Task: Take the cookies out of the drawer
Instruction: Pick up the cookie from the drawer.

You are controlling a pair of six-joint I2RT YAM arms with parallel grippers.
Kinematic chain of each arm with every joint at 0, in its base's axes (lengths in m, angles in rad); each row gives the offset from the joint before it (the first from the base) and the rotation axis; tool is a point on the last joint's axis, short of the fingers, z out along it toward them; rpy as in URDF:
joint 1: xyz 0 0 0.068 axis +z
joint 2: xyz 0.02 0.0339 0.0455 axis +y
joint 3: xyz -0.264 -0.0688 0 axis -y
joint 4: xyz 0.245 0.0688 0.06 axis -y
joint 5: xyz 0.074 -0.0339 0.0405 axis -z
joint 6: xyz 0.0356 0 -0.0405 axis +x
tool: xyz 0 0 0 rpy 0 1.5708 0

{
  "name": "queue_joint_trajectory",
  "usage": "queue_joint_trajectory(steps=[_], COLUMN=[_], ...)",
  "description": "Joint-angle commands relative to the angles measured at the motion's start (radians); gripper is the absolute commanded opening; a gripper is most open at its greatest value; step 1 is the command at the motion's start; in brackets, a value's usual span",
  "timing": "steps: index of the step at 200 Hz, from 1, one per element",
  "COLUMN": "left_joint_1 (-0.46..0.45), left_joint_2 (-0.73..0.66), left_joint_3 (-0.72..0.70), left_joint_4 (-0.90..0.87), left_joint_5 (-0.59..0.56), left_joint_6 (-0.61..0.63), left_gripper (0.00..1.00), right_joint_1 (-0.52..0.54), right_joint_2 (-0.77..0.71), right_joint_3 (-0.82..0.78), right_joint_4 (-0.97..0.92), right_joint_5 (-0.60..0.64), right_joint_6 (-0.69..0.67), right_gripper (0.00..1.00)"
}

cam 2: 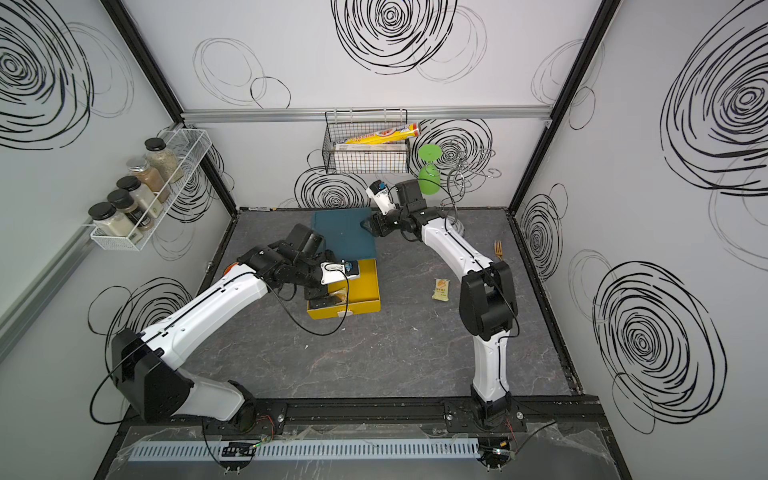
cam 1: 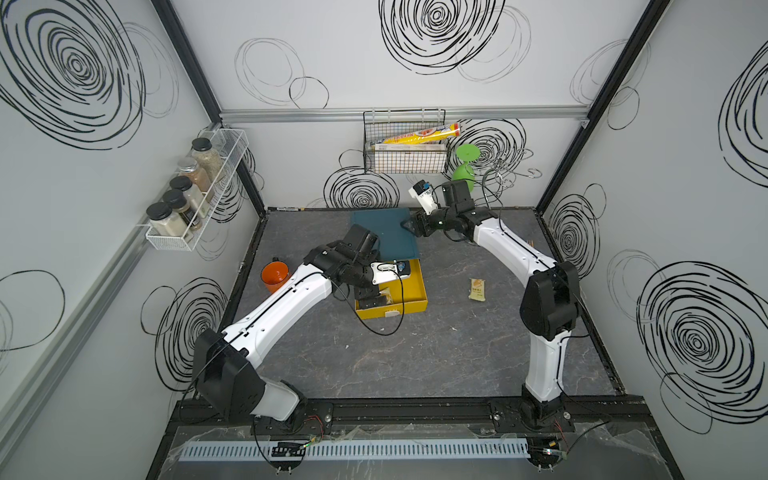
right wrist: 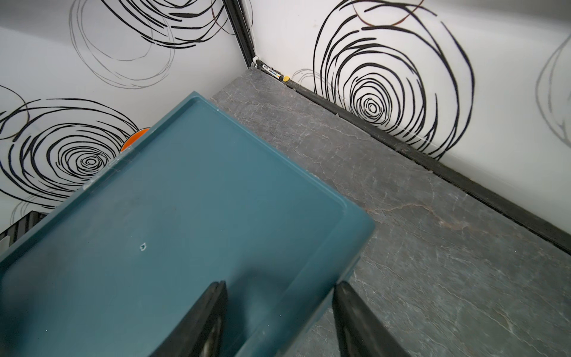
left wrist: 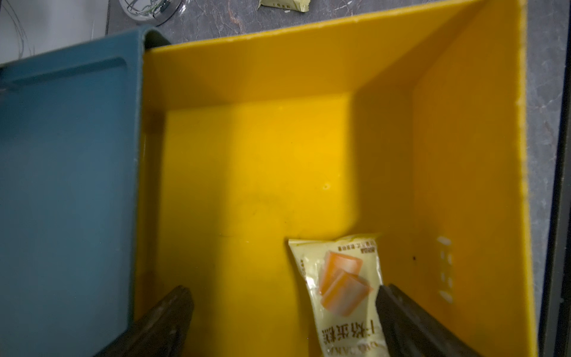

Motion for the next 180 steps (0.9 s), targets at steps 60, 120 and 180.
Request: queue_joint_trajectory(steps=[60, 120, 180], left_joint_1=[-0.008, -0.01, -0.025], left_joint_2=[0.09, 0.073, 0.06], left_joint_3=[-0.059, -0.049, -0.013], left_joint_4=[-0.003, 0.04, 0.049], left_joint_5=[-0.06, -0.113, -0.095], left_joint_6=[0.049, 0.075, 0.047], left_gripper=[0.74, 0.31, 0.07], right_joint_1=[-0.004, -0.004, -0.004], right_joint_2=[0.066, 0.063, 0.058], right_joint_3=[-0.028, -0.043, -0.054], right_joint_4=[-0.129, -0.118, -0.107], right_joint_5=[0.028, 0.03, 0.04], right_joint_6=[-0.04, -0.03, -0.018], right_gripper=[0.59, 0.58, 0.57])
